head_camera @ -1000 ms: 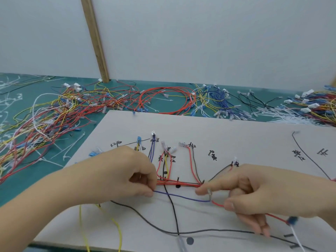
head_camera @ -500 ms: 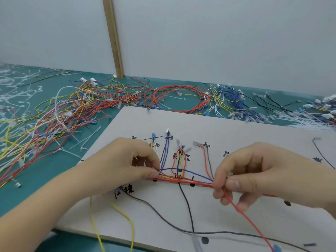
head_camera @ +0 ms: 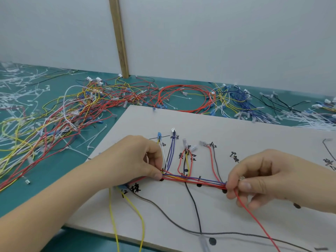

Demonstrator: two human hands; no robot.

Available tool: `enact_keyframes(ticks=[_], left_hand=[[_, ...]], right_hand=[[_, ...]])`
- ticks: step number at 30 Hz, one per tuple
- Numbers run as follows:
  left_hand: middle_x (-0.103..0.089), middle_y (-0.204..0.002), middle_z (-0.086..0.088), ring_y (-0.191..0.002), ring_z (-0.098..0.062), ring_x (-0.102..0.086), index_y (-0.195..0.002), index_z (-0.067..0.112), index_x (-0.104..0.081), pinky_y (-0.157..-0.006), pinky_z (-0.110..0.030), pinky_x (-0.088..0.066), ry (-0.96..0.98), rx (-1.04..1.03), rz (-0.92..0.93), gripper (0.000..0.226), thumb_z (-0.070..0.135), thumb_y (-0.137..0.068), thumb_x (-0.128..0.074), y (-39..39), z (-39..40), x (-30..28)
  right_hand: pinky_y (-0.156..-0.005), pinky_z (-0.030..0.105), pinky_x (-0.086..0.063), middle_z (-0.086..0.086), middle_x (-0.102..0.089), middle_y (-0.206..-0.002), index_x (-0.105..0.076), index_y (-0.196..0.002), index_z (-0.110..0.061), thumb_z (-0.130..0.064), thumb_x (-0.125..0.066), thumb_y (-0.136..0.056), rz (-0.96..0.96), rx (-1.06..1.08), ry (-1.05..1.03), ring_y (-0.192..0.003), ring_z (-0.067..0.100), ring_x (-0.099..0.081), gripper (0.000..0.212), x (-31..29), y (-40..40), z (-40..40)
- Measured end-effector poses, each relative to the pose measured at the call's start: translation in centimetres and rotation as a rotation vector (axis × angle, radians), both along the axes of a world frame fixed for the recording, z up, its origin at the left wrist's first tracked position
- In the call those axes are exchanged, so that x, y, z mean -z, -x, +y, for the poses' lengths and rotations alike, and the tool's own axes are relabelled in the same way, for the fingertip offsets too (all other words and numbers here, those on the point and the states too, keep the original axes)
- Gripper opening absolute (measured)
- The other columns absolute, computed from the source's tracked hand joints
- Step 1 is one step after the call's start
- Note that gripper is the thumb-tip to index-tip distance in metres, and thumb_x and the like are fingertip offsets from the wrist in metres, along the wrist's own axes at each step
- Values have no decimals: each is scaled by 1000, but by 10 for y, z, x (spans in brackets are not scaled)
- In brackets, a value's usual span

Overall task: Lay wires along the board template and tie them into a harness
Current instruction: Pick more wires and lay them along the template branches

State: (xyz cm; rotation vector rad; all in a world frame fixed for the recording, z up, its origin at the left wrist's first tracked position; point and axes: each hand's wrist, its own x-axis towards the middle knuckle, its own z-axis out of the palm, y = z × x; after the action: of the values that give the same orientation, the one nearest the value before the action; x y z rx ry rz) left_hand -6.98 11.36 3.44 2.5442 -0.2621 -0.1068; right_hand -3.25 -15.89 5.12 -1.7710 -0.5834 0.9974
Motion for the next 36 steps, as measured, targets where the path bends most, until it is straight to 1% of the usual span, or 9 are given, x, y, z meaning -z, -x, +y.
enact_keyframes(ticks=[3, 8, 14, 19, 23, 27, 30, 33, 36], left_hand=[[-54, -46, 27, -49, 10, -50, -57, 29, -57, -51, -5, -35, 7, 16, 18, 26, 21, -65, -81, -6, 0, -1], [-59, -53, 22, -48, 7, -51, -62, 28, -60, -49, -5, -35, 103, 48, 75, 26, 16, -62, -83, -16, 4, 0], [-61, -61, 18, -48, 3, -50, -66, 29, -53, -48, -9, -36, 173, -2, -66, 33, 24, -57, -85, -11, 11, 14], [-62, -68, 18, -46, 0, -51, -70, 38, -41, -50, -15, -40, 178, -87, -131, 47, 32, -52, -84, -8, 12, 17], [-63, -78, 14, -54, -6, -59, -82, 42, -45, -59, -23, -48, 229, -224, -156, 33, 37, -69, -75, -11, 31, 5], [-62, -91, 9, -63, -3, -63, -104, 39, -50, -66, -26, -53, 270, -252, -168, 42, 0, -90, -47, -24, 48, -11], [-65, -83, -2, -58, -6, -64, -97, 22, -61, -57, -18, -53, 530, -302, -58, 54, -18, -86, -28, -28, 51, -19], [-65, -75, -1, -57, -10, -63, -95, 18, -65, -54, -17, -52, 627, -307, 43, 33, -5, -90, -43, -29, 49, -20], [-62, -62, 5, -52, -6, -58, -89, 26, -67, -52, -15, -49, 439, -245, -6, 10, 18, -83, -63, -28, 45, -15]], right_hand=[[-54, 18, -53, 5, -73, -80, -75, -76, -22, -23, -78, -68, -57, 120, -78, -64, 9, -67, 8, -6, -4, 4], [-49, 15, -52, 5, -73, -72, -77, -73, -20, -21, -64, -62, -163, 298, -201, -59, 8, -67, 17, -24, -27, 33], [-51, 18, -54, -1, -68, -58, -68, -72, -13, -9, -64, -84, -442, 306, 78, -52, 6, -64, 14, -20, -81, 88], [-54, 19, -55, 4, -64, -63, -68, -83, -3, -6, -65, -84, -435, 201, 260, -50, 7, -61, 4, 1, -108, 121], [-51, 16, -54, 4, -65, -64, -68, -73, -10, -7, -67, -82, -437, 211, 273, -53, 8, -60, 9, 6, -111, 125], [-53, 19, -55, 5, -65, -63, -69, -72, -11, -6, -69, -80, -448, 223, 241, -56, 12, -59, 10, 5, -109, 126], [-57, 21, -56, 7, -64, -63, -69, -72, -8, -2, -70, -78, -446, 226, 204, -56, 12, -60, 8, 6, -108, 128], [-59, 22, -56, 7, -65, -64, -69, -73, -9, -1, -71, -77, -445, 227, 188, -56, 12, -61, 9, 7, -107, 129], [-57, 24, -57, 5, -65, -60, -65, -75, -9, 0, -73, -75, -425, 266, 167, -49, 9, -62, 12, 8, -106, 128]])
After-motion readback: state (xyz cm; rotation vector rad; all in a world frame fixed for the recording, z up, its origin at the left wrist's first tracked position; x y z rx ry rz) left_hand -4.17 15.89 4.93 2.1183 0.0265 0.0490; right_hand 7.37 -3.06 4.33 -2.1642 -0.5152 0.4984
